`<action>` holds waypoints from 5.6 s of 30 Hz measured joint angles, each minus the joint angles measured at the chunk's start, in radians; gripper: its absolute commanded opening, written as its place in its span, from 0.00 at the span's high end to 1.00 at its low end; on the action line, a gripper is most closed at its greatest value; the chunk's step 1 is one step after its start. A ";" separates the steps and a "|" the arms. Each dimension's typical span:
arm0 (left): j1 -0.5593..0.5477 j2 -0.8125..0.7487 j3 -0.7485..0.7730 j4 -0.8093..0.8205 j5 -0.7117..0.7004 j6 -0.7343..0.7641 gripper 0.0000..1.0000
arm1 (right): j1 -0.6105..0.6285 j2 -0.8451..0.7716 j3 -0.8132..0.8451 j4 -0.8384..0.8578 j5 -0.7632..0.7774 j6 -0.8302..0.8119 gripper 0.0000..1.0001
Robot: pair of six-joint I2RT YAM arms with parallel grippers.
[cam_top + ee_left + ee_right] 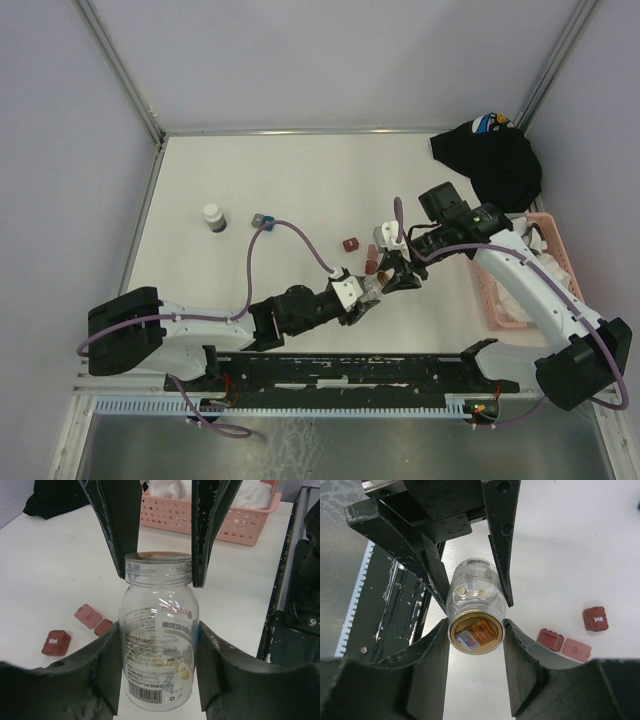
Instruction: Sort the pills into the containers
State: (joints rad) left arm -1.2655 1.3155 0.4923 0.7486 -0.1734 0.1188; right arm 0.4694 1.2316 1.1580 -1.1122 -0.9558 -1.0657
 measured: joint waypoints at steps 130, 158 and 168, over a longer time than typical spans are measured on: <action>0.095 -0.127 -0.091 -0.117 0.101 -0.207 0.97 | 0.073 0.159 0.054 0.124 0.013 0.497 0.40; 0.093 -0.164 -0.139 -0.065 0.228 -0.208 0.97 | 0.085 0.171 0.069 -0.041 -0.081 0.031 0.73; 0.103 -0.084 -0.091 -0.067 0.389 -0.208 0.97 | 0.093 0.037 -0.027 -0.106 -0.037 -0.294 0.07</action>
State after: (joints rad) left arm -1.1625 1.2320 0.4015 0.6815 0.2153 -0.0887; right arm 0.5621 1.2690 1.1309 -1.2179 -0.9932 -1.3594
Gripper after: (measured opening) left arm 0.590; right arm 0.699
